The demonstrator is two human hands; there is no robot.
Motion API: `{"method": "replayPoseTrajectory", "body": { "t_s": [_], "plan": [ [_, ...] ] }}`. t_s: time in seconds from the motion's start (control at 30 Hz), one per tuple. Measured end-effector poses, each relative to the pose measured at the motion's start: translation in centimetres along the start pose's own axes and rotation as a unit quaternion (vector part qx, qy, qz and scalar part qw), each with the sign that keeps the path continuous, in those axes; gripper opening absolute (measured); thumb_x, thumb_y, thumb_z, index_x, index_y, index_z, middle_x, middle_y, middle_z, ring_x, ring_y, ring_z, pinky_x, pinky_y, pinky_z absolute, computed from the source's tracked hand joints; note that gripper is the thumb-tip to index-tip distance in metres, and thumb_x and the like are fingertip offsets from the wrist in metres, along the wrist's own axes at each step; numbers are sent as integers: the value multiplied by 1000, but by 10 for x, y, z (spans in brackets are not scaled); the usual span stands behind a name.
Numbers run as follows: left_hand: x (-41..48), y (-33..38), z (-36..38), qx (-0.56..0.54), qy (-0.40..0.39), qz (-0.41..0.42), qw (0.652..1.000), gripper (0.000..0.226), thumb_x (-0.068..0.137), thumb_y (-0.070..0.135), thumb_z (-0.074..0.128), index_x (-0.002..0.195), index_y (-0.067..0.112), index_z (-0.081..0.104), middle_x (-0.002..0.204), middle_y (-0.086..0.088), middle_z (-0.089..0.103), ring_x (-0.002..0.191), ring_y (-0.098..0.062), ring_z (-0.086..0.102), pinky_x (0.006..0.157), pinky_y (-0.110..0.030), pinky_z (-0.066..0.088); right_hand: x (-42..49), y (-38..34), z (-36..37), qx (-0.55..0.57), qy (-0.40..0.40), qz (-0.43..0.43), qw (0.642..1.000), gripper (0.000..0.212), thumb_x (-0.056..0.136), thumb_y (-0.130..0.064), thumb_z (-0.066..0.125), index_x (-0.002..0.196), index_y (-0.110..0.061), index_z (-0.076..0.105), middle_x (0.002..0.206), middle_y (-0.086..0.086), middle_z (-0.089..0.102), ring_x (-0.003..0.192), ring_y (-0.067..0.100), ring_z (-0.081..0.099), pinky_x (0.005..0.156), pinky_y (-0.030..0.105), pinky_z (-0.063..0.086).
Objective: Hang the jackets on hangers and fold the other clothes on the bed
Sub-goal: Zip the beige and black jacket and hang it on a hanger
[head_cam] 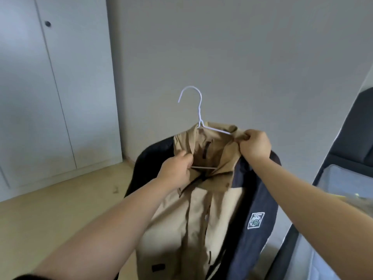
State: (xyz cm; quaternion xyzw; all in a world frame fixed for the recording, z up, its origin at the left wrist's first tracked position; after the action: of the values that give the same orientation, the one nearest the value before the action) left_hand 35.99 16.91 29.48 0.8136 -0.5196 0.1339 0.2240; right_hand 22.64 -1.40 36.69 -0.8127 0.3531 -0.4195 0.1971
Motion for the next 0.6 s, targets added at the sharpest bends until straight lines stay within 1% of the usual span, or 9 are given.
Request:
{"method": "replayPoseTrajectory", "body": {
  "t_s": [0.03, 0.07, 0.13, 0.17, 0.23, 0.3, 0.37, 0.4, 0.6],
  "plan": [
    [-5, -2, -3, -31, 31, 44, 998, 3, 84, 15, 50, 81, 15, 50, 87, 2, 46, 71, -28, 54, 57, -34, 35, -3, 7, 0, 9, 0, 5, 1000, 17, 80, -11, 61, 65, -17, 58, 73, 13, 66, 79, 36, 62, 62, 32, 42],
    [-6, -5, -9, -42, 92, 76, 992, 12, 86, 21, 49, 81, 13, 56, 85, 2, 50, 72, -25, 55, 57, -33, 39, -5, 11, -1, 23, 1, 11, 1000, 18, 79, -10, 61, 63, -18, 58, 70, 10, 65, 76, 35, 61, 59, 31, 42],
    [4, -14, -27, -50, 219, 60, 973, 30, 89, 32, 48, 95, 8, 67, 98, -5, 60, 89, -23, 57, 72, -33, 47, -2, 15, -9, 52, 3, 23, 998, 25, 78, -7, 61, 57, -19, 54, 59, 0, 59, 69, 30, 58, 50, 27, 35],
    [13, -19, -37, -59, 238, 22, 969, 36, 90, 34, 51, 110, 8, 65, 110, -8, 59, 102, -25, 55, 85, -36, 45, 0, 13, -14, 66, 7, 24, 998, 27, 77, -6, 61, 55, -19, 53, 56, -2, 56, 66, 27, 56, 48, 25, 32],
    [34, -22, -55, -41, 168, -41, 984, 49, 91, 37, 56, 132, 10, 50, 128, -11, 54, 120, -29, 46, 100, -39, 35, 4, 7, -28, 91, 23, 22, 995, 23, 76, -5, 61, 58, -17, 57, 57, 0, 58, 65, 26, 55, 49, 27, 36],
    [55, -17, -70, -6, 125, -43, 991, 41, 92, 38, 56, 123, 11, 52, 118, -10, 58, 112, -31, 51, 93, -40, 39, 5, -3, -44, 111, 49, 16, 993, 17, 76, -6, 60, 64, -18, 61, 64, 4, 63, 69, 28, 59, 59, 33, 44],
    [66, -3, -90, -2, 169, -32, 985, 22, 93, 32, 55, 92, 11, 50, 93, -9, 60, 92, -32, 57, 70, -37, 38, 5, -13, -63, 121, 73, 3, 990, 18, 77, -7, 59, 66, -21, 62, 68, 4, 64, 73, 29, 61, 63, 34, 46],
    [69, 5, -102, -2, 193, -33, 981, 22, 93, 29, 55, 84, 12, 44, 85, -8, 59, 85, -33, 56, 63, -35, 33, 5, -19, -74, 124, 85, -4, 989, 17, 77, -7, 59, 68, -21, 62, 69, 5, 64, 74, 30, 61, 64, 35, 46],
    [71, 72, -193, 12, 305, -3, 952, 18, 93, 23, 51, 79, 18, 41, 80, -8, 58, 76, -32, 54, 59, -31, 26, -2, -68, -168, 142, 195, -44, 969, 16, 74, -6, 54, 72, -20, 61, 64, -2, 59, 78, 31, 59, 67, 33, 44]
  ]
}}
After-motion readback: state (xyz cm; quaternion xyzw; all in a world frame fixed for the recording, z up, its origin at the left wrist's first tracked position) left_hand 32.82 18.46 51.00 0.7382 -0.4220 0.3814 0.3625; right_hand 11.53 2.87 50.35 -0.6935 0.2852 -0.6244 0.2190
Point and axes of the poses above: each hand's wrist, its own x-axis towards the middle knuckle, its own z-axis out of the palm, y = z × x, the point moved 2 cm from there along x, towards the middle knuckle
